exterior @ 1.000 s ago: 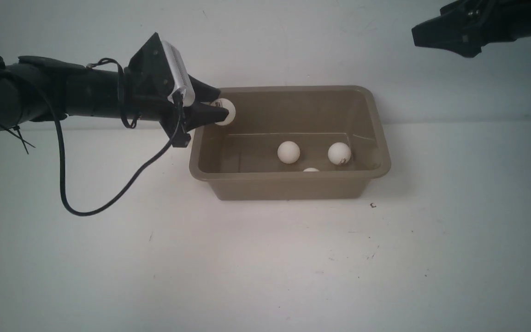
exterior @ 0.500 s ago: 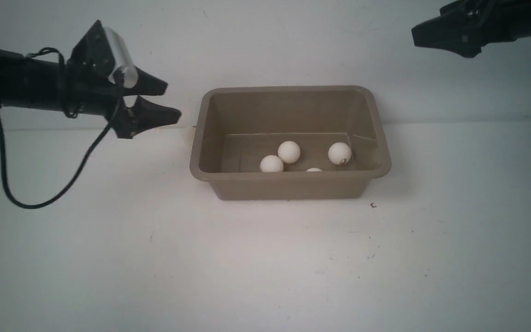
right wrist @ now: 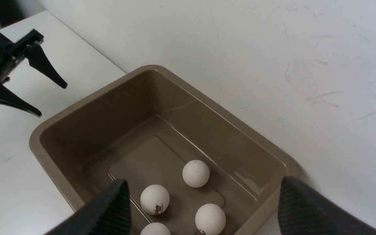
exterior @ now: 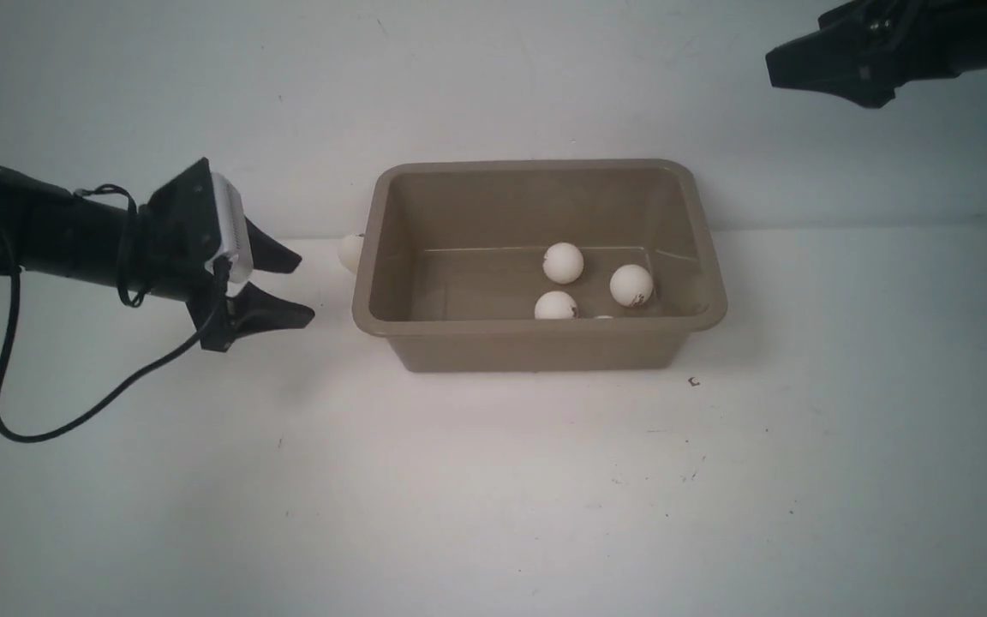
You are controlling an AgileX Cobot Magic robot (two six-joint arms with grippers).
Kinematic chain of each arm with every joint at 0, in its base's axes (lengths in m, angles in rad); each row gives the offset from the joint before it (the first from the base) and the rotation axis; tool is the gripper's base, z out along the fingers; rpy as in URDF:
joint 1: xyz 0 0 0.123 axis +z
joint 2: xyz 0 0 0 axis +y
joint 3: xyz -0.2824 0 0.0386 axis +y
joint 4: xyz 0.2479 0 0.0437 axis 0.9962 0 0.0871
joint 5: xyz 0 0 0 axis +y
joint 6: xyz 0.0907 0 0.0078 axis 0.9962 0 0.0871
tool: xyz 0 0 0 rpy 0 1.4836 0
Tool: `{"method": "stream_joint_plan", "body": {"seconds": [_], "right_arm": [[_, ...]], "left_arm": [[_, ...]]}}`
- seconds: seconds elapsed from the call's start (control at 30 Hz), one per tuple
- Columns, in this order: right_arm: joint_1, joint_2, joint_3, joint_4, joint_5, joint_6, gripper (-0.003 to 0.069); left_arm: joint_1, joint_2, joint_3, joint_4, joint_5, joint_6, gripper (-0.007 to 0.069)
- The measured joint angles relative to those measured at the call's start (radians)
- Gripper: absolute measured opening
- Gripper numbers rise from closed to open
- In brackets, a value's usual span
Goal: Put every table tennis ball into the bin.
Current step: Use the left arm to clamp the table tennis ball closest to it
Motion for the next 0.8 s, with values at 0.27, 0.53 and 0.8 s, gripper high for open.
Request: {"method": "stream_joint_plan", "body": {"seconds": [0.27,0.53,0.8], "right_arm": [[0.0,0.0,0.0,-0.007,0.0,0.0,0.0547],[0.0,0.0,0.0,-0.022,0.0,0.0,0.0547],[0.0,0.0,0.0,-0.022,0.001,0.0,0.0547]], "left_arm": [[-0.072,0.071,0.0,-0.088,-0.009,0.043,0.05],[-0.146,0.101,0.0,-0.123,-0.197,0.055,0.0499],[-0.163,0.1,-0.001,-0.15,-0.277,0.015,0.0354]]}}
